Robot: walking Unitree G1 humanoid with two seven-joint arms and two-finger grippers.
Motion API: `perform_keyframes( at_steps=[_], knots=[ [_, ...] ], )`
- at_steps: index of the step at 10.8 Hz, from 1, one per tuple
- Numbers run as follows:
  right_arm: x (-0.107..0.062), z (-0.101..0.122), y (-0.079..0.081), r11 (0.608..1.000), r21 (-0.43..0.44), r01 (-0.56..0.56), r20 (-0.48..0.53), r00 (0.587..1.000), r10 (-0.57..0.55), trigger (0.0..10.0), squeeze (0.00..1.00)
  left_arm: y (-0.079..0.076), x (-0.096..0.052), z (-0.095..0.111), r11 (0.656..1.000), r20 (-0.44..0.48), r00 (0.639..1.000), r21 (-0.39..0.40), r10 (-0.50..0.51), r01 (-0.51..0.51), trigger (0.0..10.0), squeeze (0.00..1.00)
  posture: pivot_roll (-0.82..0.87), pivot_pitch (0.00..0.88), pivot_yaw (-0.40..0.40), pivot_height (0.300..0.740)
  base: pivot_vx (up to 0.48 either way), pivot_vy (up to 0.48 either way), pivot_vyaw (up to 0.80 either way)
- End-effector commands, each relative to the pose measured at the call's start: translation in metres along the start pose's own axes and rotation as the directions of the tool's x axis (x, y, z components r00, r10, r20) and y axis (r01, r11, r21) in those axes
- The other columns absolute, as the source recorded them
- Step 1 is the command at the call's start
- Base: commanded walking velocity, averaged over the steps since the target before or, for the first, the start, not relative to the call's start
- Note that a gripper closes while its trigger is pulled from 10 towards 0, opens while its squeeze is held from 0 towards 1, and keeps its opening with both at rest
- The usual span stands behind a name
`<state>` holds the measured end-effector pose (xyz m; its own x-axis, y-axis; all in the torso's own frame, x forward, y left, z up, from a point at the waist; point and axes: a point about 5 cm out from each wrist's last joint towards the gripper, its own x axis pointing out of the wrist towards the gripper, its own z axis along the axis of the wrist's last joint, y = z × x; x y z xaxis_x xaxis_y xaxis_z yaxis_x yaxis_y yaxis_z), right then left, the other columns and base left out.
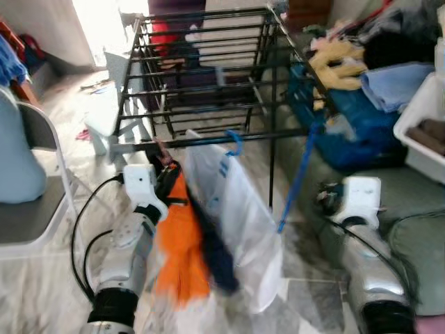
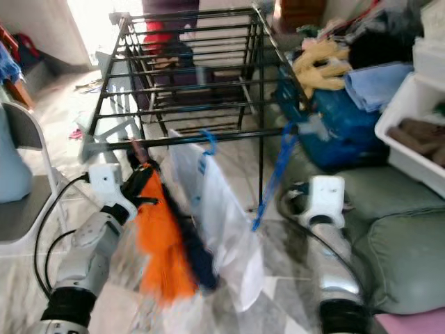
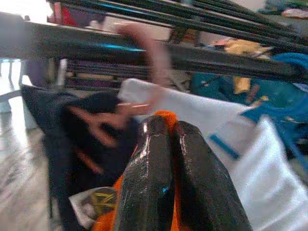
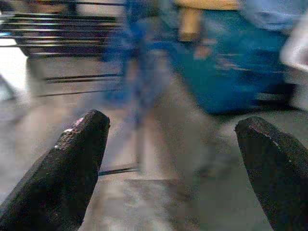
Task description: Hang hanger
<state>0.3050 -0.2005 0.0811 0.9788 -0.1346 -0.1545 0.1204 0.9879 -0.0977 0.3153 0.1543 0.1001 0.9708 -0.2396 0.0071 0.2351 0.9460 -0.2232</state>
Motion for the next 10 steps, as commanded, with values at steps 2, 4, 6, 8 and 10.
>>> perform_keyframes(
  at_steps=[2, 4, 6, 8, 10],
  knots=[
    [0.002, 0.011, 0.009, 0.999, 0.019, -0.047, 0.041, 0.998, 0.046, 10.0, 0.00, 0.003, 0.000, 0.004, 1.000, 0.008, 1.000, -0.001, 0.012, -0.012, 10.0, 0.00, -0.18, 0.000, 0.039, 0.740, 0.000, 0.000, 0.00],
    [0.008, 0.016, 0.022, 0.993, 0.046, -0.108, 0.042, 0.994, 0.106, 10.0, 0.00, 0.002, 0.000, 0.004, 1.000, 0.003, 1.000, -0.002, 0.011, -0.011, 10.0, 0.00, -0.18, 0.000, 0.040, 0.740, 0.000, 0.000, 0.00],
    [0.020, 0.016, 0.036, 0.986, 0.096, -0.135, -0.034, 0.990, 0.138, 10.0, 0.00, 0.001, 0.000, 0.002, 1.000, -0.008, 1.000, -0.008, -0.003, 0.003, 10.0, 0.00, -0.18, 0.000, 0.042, 0.740, 0.000, 0.000, 0.00],
    [0.031, 0.015, 0.040, 0.991, 0.102, -0.092, -0.120, 0.987, 0.104, 10.0, 0.00, 0.000, 0.001, 0.002, 1.000, -0.013, 1.000, -0.007, -0.008, 0.008, 10.0, 0.00, -0.17, 0.000, 0.043, 0.740, 0.000, 0.000, 0.00],
    [0.034, 0.003, 0.025, 0.998, 0.059, -0.019, -0.209, 0.977, 0.031, 10.0, 0.00, -0.001, 0.002, 0.002, 1.000, -0.022, 1.000, -0.008, -0.010, 0.010, 10.0, 0.00, -0.17, 0.000, 0.034, 0.740, 0.000, 0.000, 0.00]
  ],
)
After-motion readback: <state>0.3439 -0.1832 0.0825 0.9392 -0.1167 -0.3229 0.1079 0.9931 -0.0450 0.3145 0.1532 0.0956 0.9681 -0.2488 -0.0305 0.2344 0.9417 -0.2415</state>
